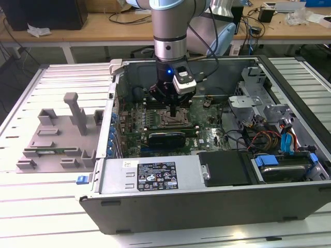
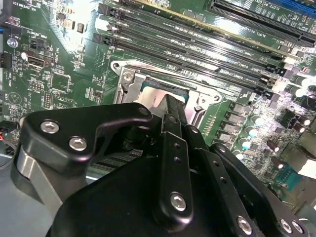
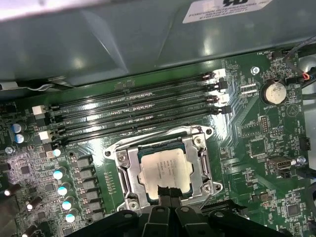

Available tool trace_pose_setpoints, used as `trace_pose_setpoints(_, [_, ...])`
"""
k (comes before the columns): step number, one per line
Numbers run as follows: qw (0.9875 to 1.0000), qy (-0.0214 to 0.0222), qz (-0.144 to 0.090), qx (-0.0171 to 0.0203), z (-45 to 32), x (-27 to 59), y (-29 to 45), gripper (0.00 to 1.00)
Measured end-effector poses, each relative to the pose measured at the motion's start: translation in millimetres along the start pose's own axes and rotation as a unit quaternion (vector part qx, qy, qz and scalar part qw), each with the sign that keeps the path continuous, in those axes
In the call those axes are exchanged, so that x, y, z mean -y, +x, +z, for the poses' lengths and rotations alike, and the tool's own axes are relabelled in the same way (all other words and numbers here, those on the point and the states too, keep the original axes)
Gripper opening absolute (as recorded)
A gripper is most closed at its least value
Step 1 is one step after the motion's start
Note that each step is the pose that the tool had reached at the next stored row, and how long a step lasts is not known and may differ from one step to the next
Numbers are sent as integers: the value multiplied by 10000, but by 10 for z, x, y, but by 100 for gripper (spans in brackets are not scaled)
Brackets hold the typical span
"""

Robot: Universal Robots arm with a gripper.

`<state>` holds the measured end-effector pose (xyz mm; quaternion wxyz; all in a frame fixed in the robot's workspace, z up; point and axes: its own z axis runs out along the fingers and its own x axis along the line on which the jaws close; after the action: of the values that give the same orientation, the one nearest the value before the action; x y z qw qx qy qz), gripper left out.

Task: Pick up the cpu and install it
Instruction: 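Install the second cpu locking lever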

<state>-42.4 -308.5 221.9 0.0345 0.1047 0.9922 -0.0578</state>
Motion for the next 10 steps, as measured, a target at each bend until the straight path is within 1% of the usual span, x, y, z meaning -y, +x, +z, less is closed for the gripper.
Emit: trace_pose_setpoints(10, [10000, 1, -1, -5, 0, 0, 0, 11])
